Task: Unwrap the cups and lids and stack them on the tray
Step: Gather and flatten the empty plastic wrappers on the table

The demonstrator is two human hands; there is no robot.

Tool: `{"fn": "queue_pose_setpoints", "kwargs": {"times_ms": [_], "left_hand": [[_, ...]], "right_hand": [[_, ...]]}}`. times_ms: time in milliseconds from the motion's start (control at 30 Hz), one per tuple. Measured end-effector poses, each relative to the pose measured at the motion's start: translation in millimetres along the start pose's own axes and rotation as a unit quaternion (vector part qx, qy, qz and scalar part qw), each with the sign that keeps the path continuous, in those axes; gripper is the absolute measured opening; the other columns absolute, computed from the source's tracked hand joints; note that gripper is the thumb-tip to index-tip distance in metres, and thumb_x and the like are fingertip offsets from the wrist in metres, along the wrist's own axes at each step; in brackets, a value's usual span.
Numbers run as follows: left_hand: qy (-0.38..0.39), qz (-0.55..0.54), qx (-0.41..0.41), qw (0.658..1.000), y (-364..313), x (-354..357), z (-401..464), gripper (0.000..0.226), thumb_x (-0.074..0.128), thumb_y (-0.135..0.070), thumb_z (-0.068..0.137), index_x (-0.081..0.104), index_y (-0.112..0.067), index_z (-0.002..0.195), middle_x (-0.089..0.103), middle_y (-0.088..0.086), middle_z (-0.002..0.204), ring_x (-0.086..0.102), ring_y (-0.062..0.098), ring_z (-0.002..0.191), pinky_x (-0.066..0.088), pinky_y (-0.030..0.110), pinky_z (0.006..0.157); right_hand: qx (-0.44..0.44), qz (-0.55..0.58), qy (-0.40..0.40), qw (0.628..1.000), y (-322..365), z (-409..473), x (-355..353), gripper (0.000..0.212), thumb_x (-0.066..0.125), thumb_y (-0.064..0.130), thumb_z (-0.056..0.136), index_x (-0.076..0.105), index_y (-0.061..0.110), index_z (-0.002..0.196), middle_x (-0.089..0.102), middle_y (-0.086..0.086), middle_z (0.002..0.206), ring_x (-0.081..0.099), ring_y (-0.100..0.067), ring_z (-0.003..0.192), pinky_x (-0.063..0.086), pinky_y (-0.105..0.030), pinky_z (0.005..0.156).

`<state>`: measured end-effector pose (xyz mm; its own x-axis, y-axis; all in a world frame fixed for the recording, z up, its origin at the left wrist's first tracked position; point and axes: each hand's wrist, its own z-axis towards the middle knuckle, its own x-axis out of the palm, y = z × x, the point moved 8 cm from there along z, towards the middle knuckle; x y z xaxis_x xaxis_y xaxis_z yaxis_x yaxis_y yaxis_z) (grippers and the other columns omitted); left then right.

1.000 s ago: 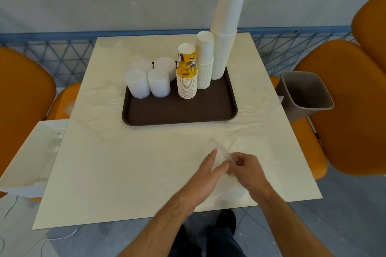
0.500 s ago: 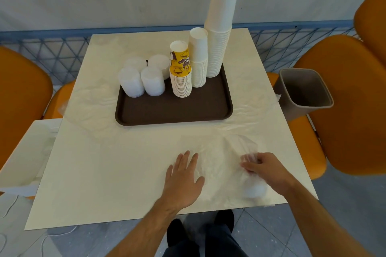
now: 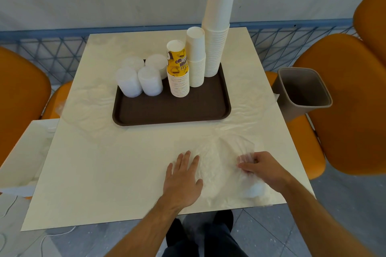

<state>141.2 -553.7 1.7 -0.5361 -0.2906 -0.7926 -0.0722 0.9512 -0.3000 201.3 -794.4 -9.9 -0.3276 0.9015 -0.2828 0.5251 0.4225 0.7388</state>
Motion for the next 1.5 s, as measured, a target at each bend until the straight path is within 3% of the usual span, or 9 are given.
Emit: {"fn": "queue_pose_setpoints", "kwargs": {"times_ms": [433,733,933,1000,1100,1233,1300,1367,1500], "left_hand": [[-0.003,0.021,0.008,1.000,-1,2,5,0.068,0.033,-0.044,0.103,-0.007,-0.032,0.157,-0.022,-0.002,0.164,-0.019,0.020,0.151,-0.008,0.044,0.121],[-0.002,0.026,0.012,1.000,-1,4,5,0.068,0.033,-0.043,0.104,-0.007,-0.031,0.157,-0.023,-0.002,0.164,-0.019,0.019,0.151,-0.009,0.043,0.122],[0.005,0.045,0.014,0.999,4,10,8,0.074,0.041,-0.041,0.102,-0.007,-0.031,0.157,-0.022,-0.002,0.164,-0.015,0.021,0.152,-0.004,0.045,0.122],[-0.001,0.057,0.018,0.998,5,9,9,0.077,0.045,-0.042,0.101,-0.006,-0.032,0.157,-0.020,-0.002,0.164,-0.013,0.021,0.152,-0.002,0.046,0.122],[-0.001,0.064,0.018,0.998,6,9,9,0.079,0.047,-0.044,0.100,-0.006,-0.032,0.157,-0.019,-0.002,0.165,-0.012,0.021,0.153,-0.003,0.046,0.122],[-0.001,0.071,0.018,0.997,6,8,10,0.079,0.048,-0.046,0.099,-0.005,-0.032,0.157,-0.018,-0.001,0.165,-0.010,0.022,0.153,-0.002,0.047,0.122],[0.002,0.077,0.018,0.997,6,8,10,0.080,0.048,-0.046,0.099,-0.005,-0.032,0.157,-0.018,-0.002,0.165,-0.011,0.021,0.153,-0.003,0.048,0.121],[0.011,0.074,0.019,0.997,6,9,10,0.080,0.048,-0.047,0.099,-0.005,-0.033,0.157,-0.018,-0.003,0.165,-0.012,0.020,0.153,-0.003,0.050,0.121],[-0.007,0.017,-0.008,1.000,31,-8,12,0.072,0.043,-0.050,0.099,0.002,-0.037,0.157,-0.015,-0.006,0.165,-0.010,0.018,0.153,-0.001,0.053,0.121]], "right_hand": [[0.003,0.059,-0.029,0.998,-4,-4,-2,0.003,0.075,0.003,0.087,0.077,0.004,0.090,0.070,-0.015,0.076,0.064,-0.020,0.068,0.054,-0.024,0.062],[0.015,0.036,-0.034,0.999,-4,-3,-2,0.011,0.078,0.006,0.086,0.077,0.001,0.096,0.073,-0.022,0.085,0.067,-0.020,0.070,0.054,-0.025,0.064],[0.027,-0.012,-0.049,0.998,-12,0,-7,0.015,0.080,0.012,0.085,0.076,-0.001,0.091,0.075,-0.017,0.081,0.069,-0.026,0.075,0.058,-0.041,0.076],[0.039,-0.056,-0.078,0.995,-14,-3,-22,0.012,0.078,0.010,0.087,0.075,0.000,0.092,0.074,-0.011,0.079,0.069,-0.025,0.073,0.054,-0.036,0.069],[0.065,-0.153,-0.186,0.968,-13,-13,-53,0.029,0.069,0.004,0.092,0.067,0.007,0.120,0.073,-0.012,0.106,0.069,-0.028,0.092,0.058,-0.036,0.075],[-0.095,-0.219,-0.332,0.913,29,-42,-46,0.041,0.066,0.002,0.091,0.058,0.013,0.129,0.059,-0.013,0.127,0.057,-0.029,0.114,0.050,-0.037,0.092],[-0.180,-0.264,-0.269,0.909,48,-46,-5,0.037,0.067,0.012,0.092,0.060,0.017,0.128,0.054,-0.009,0.132,0.052,-0.028,0.120,0.044,-0.033,0.095],[-0.184,-0.353,-0.172,0.901,44,-37,39,0.049,0.064,0.036,0.094,0.051,0.031,0.141,0.041,-0.005,0.149,0.040,-0.031,0.136,0.040,-0.041,0.103],[-0.088,-0.469,-0.043,0.878,5,-18,77,0.076,0.038,0.074,0.092,0.001,0.054,0.155,-0.019,0.007,0.167,-0.015,-0.033,0.154,0.007,-0.052,0.122]]}}
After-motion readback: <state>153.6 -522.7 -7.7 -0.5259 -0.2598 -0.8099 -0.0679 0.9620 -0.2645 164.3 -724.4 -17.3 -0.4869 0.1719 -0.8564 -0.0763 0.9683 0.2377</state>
